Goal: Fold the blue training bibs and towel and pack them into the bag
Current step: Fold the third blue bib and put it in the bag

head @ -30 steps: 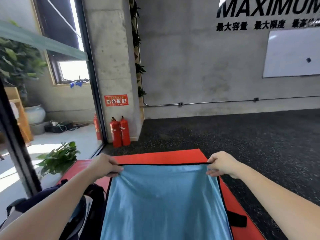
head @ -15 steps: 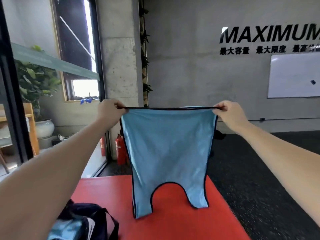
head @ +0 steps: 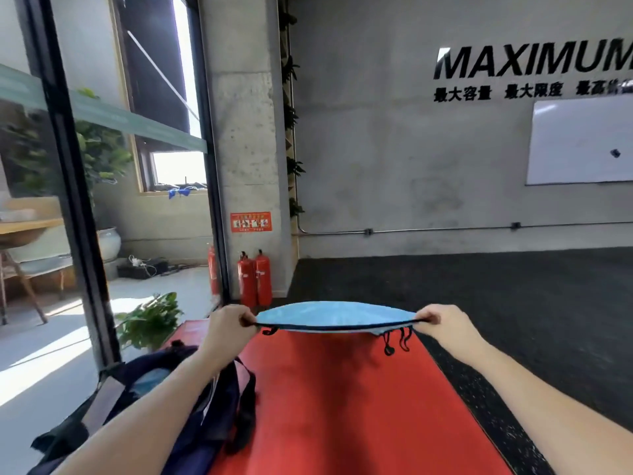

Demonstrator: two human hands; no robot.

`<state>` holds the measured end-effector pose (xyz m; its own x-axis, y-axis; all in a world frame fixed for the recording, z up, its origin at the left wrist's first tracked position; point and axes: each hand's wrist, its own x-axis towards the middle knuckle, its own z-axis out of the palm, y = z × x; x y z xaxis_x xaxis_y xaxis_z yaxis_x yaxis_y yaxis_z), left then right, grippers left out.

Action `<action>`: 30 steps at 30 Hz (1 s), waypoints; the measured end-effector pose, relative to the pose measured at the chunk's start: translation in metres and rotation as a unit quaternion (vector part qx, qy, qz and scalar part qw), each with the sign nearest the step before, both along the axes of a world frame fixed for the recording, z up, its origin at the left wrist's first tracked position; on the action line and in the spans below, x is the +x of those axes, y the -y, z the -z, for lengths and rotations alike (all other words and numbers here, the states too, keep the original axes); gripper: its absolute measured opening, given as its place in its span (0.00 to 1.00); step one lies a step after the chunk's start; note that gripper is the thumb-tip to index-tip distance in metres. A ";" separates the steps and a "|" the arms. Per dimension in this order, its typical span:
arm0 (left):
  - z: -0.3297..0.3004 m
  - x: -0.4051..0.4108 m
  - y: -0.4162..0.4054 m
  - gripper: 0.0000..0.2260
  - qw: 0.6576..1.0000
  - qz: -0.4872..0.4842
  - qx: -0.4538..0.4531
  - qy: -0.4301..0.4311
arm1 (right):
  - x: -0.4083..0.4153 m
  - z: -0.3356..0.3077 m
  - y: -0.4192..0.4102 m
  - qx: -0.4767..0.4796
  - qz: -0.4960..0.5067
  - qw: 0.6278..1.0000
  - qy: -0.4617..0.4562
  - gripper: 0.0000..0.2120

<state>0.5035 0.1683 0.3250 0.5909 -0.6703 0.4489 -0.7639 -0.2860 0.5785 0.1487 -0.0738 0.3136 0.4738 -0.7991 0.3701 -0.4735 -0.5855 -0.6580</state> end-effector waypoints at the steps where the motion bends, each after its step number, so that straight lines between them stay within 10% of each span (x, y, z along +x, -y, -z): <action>1: 0.024 -0.003 -0.007 0.10 1.000 0.001 0.019 -0.013 | -0.006 0.021 -0.008 0.010 0.002 1.000 -0.020 0.11; 10: 0.112 -0.059 -0.074 0.10 0.994 0.027 0.091 -0.055 | -0.063 0.115 -0.077 0.079 0.006 0.994 -0.072 0.08; 30: 0.060 -0.059 -0.093 0.03 0.957 0.132 0.017 -0.257 | -0.091 0.049 -0.076 0.106 -0.030 0.994 -0.027 0.03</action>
